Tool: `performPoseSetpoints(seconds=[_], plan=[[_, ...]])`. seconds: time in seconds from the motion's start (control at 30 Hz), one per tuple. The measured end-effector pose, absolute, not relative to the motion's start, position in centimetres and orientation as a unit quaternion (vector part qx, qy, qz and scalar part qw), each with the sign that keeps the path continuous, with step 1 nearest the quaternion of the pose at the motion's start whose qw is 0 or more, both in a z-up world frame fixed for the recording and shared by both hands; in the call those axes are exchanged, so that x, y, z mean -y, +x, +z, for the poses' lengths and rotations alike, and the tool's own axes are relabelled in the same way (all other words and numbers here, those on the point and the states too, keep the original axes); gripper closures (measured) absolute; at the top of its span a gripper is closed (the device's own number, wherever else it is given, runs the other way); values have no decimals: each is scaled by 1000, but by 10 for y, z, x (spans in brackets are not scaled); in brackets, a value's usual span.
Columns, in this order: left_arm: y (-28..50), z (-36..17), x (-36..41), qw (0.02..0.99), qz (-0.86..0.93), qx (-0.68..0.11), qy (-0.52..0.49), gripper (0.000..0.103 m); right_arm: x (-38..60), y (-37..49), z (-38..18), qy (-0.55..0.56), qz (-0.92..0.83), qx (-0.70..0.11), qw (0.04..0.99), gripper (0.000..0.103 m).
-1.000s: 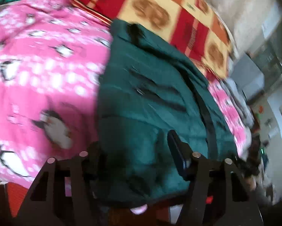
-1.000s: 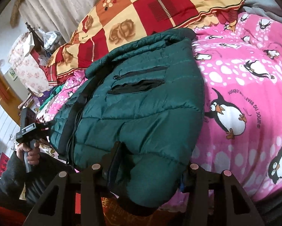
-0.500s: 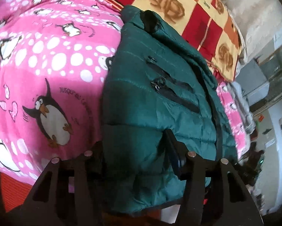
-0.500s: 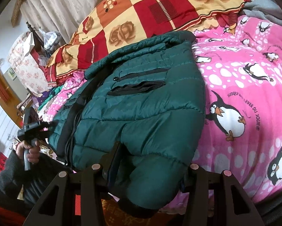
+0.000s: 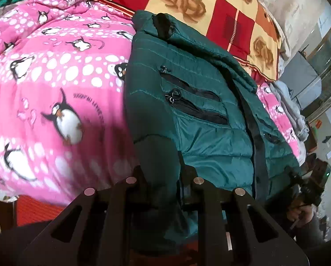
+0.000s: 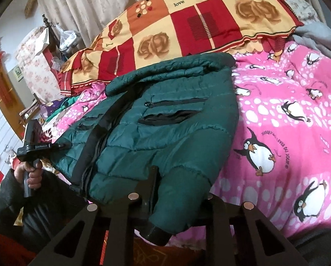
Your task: Fold large clothes
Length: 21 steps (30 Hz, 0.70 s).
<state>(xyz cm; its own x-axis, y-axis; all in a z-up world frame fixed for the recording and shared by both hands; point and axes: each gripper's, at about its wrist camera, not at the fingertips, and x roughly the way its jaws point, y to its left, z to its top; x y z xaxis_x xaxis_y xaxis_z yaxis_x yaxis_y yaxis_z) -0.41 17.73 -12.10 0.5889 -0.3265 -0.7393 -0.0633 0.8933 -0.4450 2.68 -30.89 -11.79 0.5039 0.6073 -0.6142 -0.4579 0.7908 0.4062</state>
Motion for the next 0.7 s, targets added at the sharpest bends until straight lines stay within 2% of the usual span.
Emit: performPoseSetpoints(seconds=[0.37, 0.7], plan=[[-61, -102, -150, 877, -20, -444, -182, 88, 325, -15, -94, 70, 323, -375, 866, 85], [-85, -101, -93, 888, 80, -450, -55, 87, 334, -34, -94, 60, 317, -377, 868, 85]])
